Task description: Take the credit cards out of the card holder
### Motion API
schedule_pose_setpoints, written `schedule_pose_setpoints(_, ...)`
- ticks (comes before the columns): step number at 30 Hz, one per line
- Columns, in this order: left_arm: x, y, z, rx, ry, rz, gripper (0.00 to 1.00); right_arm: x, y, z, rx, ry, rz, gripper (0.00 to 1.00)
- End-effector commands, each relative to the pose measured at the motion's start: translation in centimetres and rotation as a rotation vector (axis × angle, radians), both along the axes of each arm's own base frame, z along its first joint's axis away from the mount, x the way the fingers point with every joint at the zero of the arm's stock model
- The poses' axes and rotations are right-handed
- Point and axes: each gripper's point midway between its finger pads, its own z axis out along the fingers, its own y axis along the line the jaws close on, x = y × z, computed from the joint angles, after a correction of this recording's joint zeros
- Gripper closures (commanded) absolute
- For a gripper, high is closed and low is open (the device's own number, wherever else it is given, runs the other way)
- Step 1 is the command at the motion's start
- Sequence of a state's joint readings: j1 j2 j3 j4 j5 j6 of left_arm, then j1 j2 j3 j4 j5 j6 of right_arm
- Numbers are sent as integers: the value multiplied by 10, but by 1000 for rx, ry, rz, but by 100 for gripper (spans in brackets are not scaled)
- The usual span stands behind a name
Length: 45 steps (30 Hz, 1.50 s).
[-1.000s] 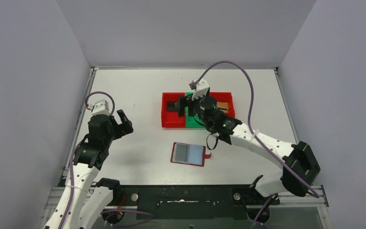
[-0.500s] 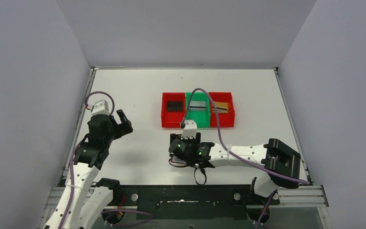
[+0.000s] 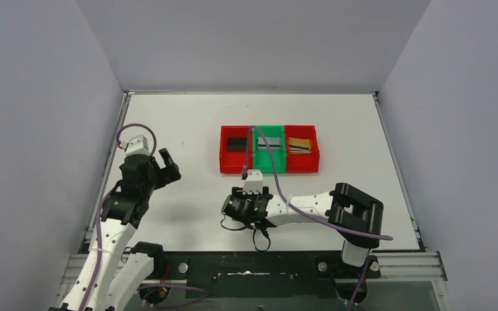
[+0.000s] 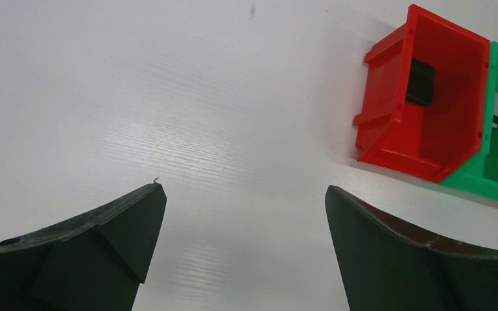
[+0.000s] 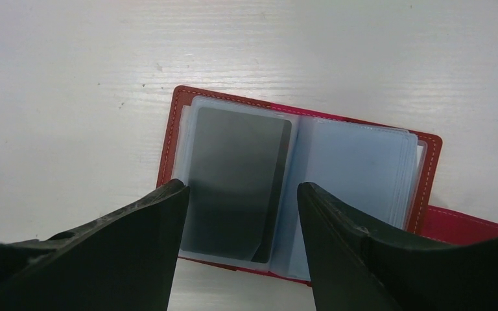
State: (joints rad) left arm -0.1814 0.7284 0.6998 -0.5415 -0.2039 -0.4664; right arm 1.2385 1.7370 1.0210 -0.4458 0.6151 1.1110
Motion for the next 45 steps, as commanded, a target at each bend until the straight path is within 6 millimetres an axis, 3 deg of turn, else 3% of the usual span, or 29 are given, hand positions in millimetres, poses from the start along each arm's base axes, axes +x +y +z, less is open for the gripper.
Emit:
schedule_pose_setpoints(1, 9, 1, 11, 1, -54, 3, 3, 7, 19, 11, 70, -34, -5, 37)
schedule_pose_setpoints(13, 9, 0, 11, -2, -53, -2, 3, 0, 4, -21, 15, 27, -48, 47)
schedule_pose_setpoints(20, 9, -2, 10, -4, -50, -10, 3, 1, 7, -14, 61, 8, -30, 54)
schedule_pose_setpoints(23, 9, -2, 9, -4, -48, -10, 3, 1, 8, -12, 82, 9, -26, 61)
schedule_pose_setpoints(26, 9, -2, 8, -3, -44, -13, 3, 1, 8, -10, 99, 4, -24, 74)
schedule_pose_setpoints(36, 9, -4, 7, -5, -39, -21, 3, 4, 11, -7, 111, 7, -8, 86)
schedule_pose_setpoints(41, 10, -4, 6, -6, -37, -25, 3, 5, 10, -4, 113, 3, -3, 100)
schedule_pose_setpoints(45, 10, -8, 8, -17, -44, -41, 3, 5, 12, 1, 139, 0, 10, 100)
